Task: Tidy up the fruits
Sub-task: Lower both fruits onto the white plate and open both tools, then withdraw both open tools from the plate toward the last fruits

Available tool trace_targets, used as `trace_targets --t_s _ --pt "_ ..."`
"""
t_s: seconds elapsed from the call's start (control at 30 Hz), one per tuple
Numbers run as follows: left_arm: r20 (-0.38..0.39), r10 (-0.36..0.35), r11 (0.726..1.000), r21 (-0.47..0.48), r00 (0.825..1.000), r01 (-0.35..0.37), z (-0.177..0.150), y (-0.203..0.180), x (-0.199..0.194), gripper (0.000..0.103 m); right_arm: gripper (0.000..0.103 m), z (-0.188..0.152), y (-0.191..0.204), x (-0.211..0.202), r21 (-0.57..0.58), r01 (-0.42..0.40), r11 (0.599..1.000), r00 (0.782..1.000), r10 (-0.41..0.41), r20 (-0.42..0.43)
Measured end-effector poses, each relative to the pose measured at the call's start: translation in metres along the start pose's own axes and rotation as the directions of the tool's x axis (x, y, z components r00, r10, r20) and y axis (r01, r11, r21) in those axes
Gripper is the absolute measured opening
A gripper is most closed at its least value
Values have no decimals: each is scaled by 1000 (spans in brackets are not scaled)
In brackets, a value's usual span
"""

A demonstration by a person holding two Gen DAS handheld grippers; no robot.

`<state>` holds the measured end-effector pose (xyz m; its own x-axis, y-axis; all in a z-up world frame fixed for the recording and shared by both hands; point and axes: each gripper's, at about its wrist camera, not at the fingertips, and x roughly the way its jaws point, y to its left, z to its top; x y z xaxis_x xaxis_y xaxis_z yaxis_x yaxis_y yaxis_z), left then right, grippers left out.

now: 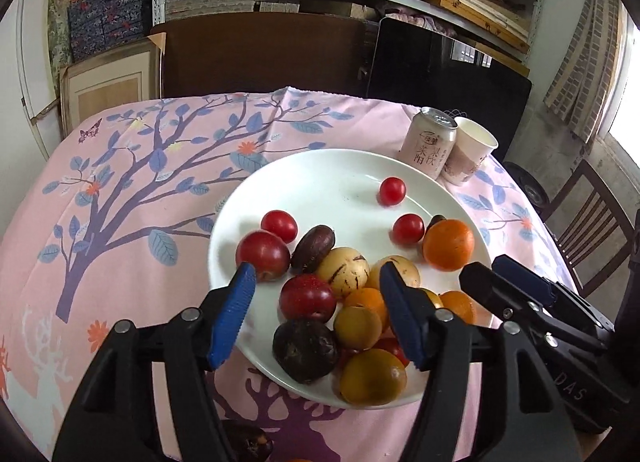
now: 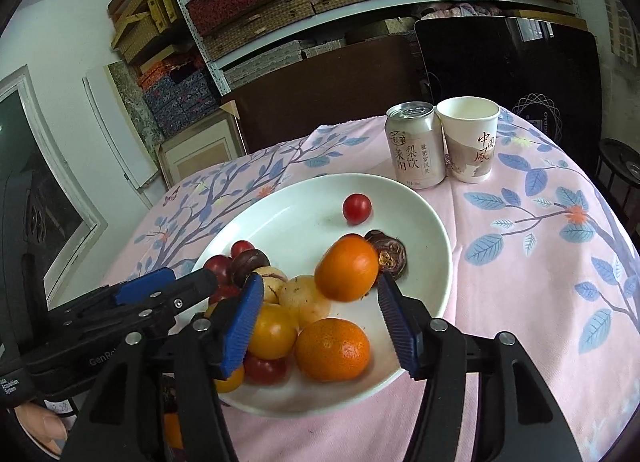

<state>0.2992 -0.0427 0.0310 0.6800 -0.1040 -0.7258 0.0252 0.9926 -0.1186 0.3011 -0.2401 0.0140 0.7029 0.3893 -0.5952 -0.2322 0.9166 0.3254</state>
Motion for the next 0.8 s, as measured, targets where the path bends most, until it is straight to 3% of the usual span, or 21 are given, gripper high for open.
trace_targets --t_s 0.17,0.27,0.37,0.5,0.8 --pt "16 28 1000 3 999 -28 -3 7 -13 70 60 -9 0 -13 -19 16 1000 1000 -16 -8" --pt "19 48 999 21 999 -48 -7 9 -24 71 66 -15 2 -27 -34 25 999 1000 -25 -4" --pt "1 54 998 28 999 -54 -15 15 -34 81 66 -23 9 -40 -78 34 996 999 -35 -14" --pt "-7 46 999 14 999 -46 -28 29 -50 85 70 -37 24 -57 -144 25 989 999 -30 -30" --pt "-24 63 998 23 998 -62 -63 57 -76 86 70 -83 71 -60 -260 -36 965 992 3 -128"
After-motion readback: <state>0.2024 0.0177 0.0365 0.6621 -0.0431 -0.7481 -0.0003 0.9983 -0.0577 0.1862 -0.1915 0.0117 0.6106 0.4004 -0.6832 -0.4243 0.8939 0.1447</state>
